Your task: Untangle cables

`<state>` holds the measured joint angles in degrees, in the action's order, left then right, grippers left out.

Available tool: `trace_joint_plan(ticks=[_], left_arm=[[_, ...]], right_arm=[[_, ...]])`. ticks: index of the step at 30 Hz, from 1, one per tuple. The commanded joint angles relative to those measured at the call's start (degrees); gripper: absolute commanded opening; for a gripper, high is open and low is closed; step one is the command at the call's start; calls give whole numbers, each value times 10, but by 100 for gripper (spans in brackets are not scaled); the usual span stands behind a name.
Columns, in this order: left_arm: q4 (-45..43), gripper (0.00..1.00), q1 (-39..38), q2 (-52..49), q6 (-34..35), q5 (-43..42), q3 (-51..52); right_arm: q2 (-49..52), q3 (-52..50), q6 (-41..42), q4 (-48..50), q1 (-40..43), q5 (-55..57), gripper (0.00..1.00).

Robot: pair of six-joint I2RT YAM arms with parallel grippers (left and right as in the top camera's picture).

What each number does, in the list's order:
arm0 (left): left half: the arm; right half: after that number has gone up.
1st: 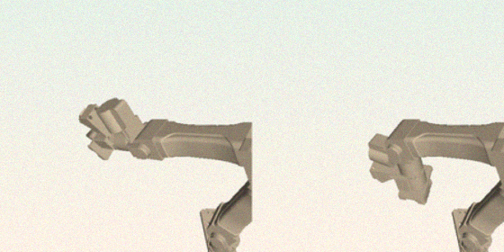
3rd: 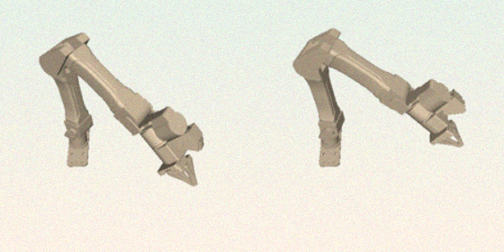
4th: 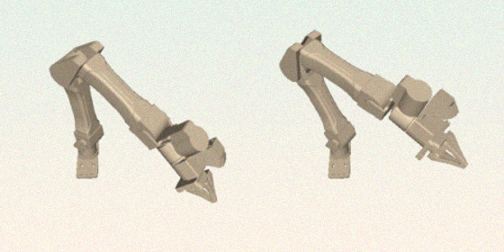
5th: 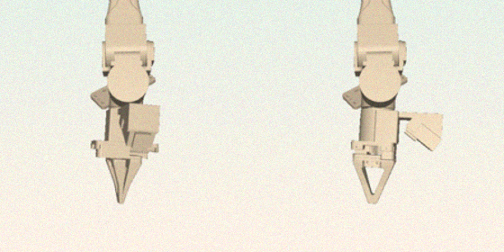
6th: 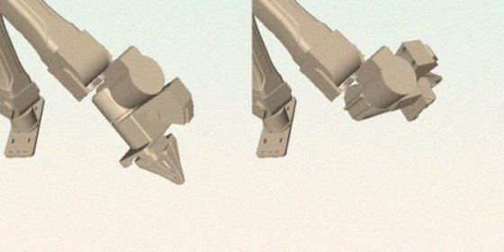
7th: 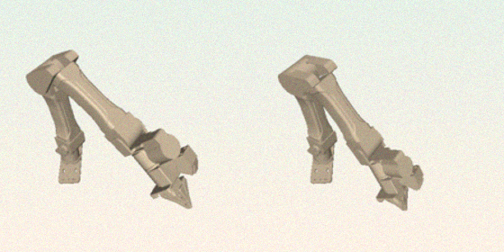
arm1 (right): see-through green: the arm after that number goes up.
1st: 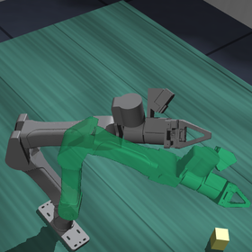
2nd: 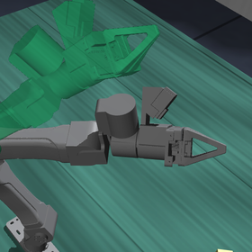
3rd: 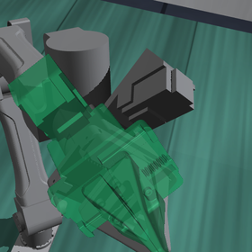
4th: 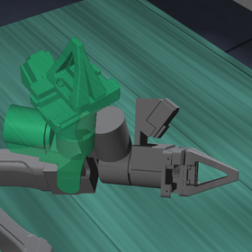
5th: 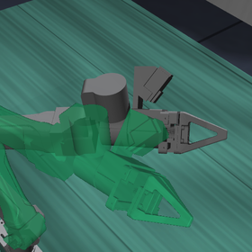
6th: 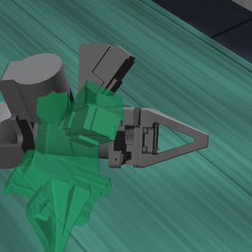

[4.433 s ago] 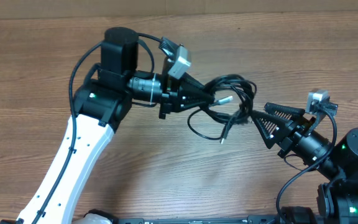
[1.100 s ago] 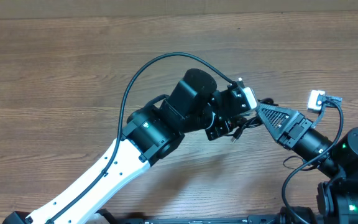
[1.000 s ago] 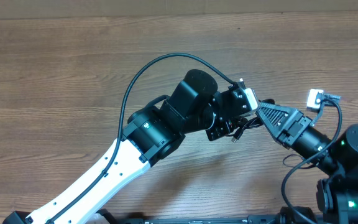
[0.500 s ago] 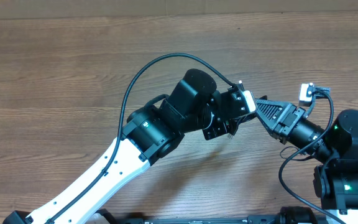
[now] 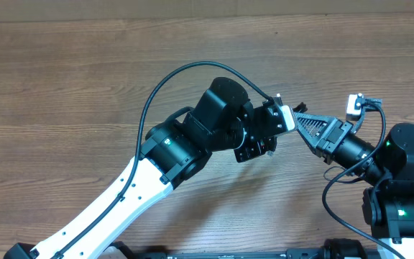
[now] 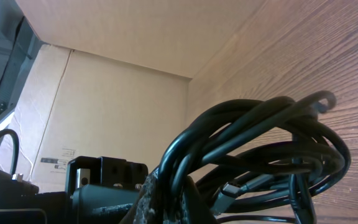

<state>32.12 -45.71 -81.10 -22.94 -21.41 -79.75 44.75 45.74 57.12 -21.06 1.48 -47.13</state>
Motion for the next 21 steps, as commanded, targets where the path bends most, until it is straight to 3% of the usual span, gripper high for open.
trace_joint_plan(ticks=[1, 4, 9, 16, 21], left_arm=[[-24, 4, -16, 13, -23, -117, -8], [-51, 4, -15, 13, -5, -166, -8], [-93, 4, -14, 25, 44, -166, -8], [-101, 4, -2, 57, 60, -165, -8], [-124, 4, 40, 75, 146, -166, -8]], right_arm=[[16, 1, -21, -7, 2, 36, 4], [16, 1, -51, -14, 2, 37, 4], [16, 1, -65, -43, 2, 62, 4], [16, 1, -66, -43, 2, 61, 4], [16, 1, -66, -43, 2, 61, 4]])
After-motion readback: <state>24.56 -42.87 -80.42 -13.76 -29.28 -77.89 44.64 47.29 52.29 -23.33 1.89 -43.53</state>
